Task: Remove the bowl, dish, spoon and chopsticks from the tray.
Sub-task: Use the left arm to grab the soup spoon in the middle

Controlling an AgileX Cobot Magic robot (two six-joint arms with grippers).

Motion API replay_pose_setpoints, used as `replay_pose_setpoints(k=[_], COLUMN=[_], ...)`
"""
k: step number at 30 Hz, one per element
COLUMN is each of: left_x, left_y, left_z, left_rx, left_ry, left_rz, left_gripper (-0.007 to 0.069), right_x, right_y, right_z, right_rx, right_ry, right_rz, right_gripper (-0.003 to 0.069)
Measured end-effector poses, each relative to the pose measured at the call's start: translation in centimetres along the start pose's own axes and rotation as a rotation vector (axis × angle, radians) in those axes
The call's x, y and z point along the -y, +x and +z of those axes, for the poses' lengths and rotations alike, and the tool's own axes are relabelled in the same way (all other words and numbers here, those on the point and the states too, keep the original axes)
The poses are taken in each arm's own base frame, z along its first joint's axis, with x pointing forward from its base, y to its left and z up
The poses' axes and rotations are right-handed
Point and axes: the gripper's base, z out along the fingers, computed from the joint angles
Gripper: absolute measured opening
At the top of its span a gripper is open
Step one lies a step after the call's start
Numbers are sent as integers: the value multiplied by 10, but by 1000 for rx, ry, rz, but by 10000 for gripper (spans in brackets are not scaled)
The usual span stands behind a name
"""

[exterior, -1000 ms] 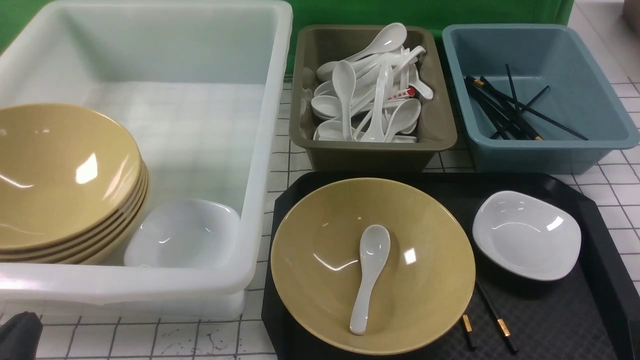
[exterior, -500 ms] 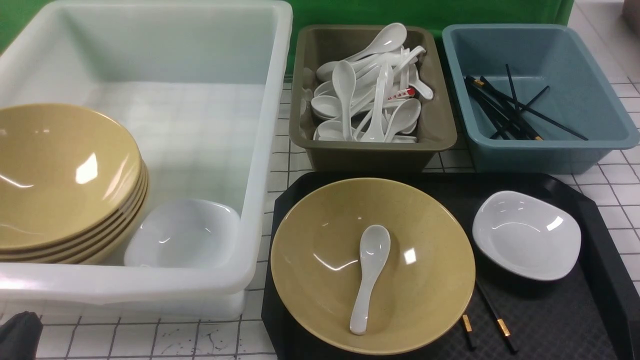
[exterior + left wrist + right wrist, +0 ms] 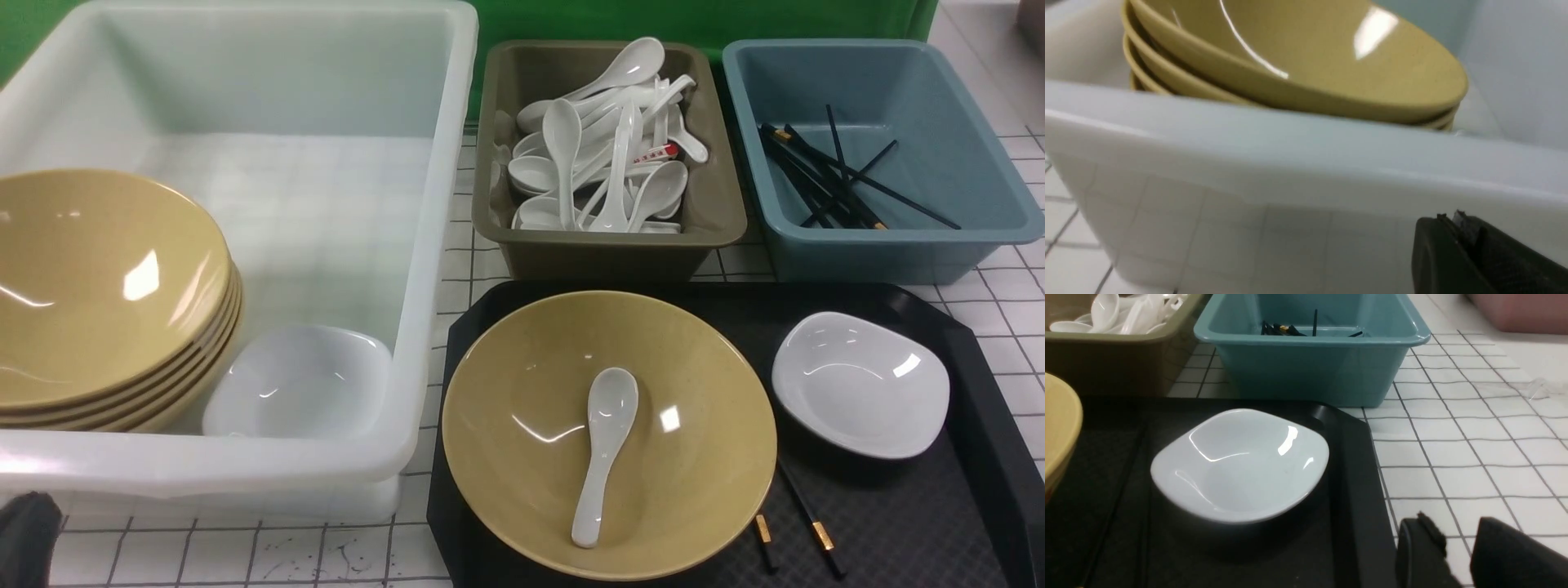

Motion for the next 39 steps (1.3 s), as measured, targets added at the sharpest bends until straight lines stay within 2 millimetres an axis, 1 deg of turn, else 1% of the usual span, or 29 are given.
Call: replay_pose_setpoints(k=[1,2,4,6,7,8,10,12,13,15,16,17,18,20,21,22,23,24,25,26,27,30,31,33,34,35,36,38,39], left_x=[1,2,4,5,6,7,8,7,6,5,6,7,8,14,15,17,19,20,21,23,27,42,51,72,83,92,97,121,136], left_y=[-5,-14,-31,-41,-49,-57,-65,-75,-76,-87,-97,-104,-112,-165,-174,-191,-206,-214,-223,-228,-233,-226,-219,-204,-197,-191,-188,-175,-168], left_z=[0,-1,-5,-10,-15,-20,-28,-40,-42,-45,-46,-49,-49,-57,-51,-49,-31,-21,-5,5,33,81,98,121,128,135,138,149,153], left_rx=[51,157,344,466,571,674,795,965,992,986,935,940,889,767,706,674,575,521,452,397,237,-111,-249,-457,-527,-587,-615,-705,-746], left_ry=[6,20,43,59,72,85,100,111,110,105,103,105,103,100,94,92,83,80,78,79,85,130,159,244,291,323,344,425,472], left_rz=[0,0,0,0,0,0,-1,-37,-52,-88,-97,-99,-99,-95,-94,-93,-93,-93,-93,-95,-100,-75,-37,32,61,87,96,158,198], left_gripper=[-12,-12,-12,-12,-12,-12,-12,-12,-12,-12,-12,-12,-12,-12,-12,-12,-12,-12,-12,-12,-10,-9,-8,-7,-7,-7,-7,-7,-7], right_x=[0,0,-1,-1,-1,-2,-2,-2,-2,-2,-2,-2,-2,-1,-1,-1,-1,0,0,0,0,0,-2,-7,-11,-13,-15,-20,-24], right_y=[-3,-9,-23,-35,-42,-50,-58,-66,-67,-70,-73,-74,-79,-104,-117,-127,-141,-148,-154,-161,-164,-158,-156,-148,-143,-140,-136,-128,-122], right_z=[0,0,-3,-7,-10,-15,-21,-29,-30,-33,-34,-34,-36,-42,-46,-48,-46,-44,-40,-37,-26,2,10,23,28,31,35,40,43], right_rx=[41,107,265,406,488,592,698,812,838,867,863,861,860,795,782,751,676,630,556,515,402,99,20,-160,-237,-281,-328,-413,-454], right_ry=[-1,-3,-8,-15,-22,-39,-70,-126,-138,-152,-153,-152,-151,-120,-104,-89,-56,-44,-31,-26,-18,-10,-23,-74,-110,-134,-158,-209,-238], right_rz=[0,-1,-2,7,20,59,124,227,244,265,270,270,271,237,209,184,122,99,78,70,61,6,-20,-92,-130,-152,-173,-210,-229], right_gripper=[236,236,236,236,236,236,236,236,236,235,230,227,220,146,118,90,49,42,38,37,37,37,37,37,37,37,37,37,37])
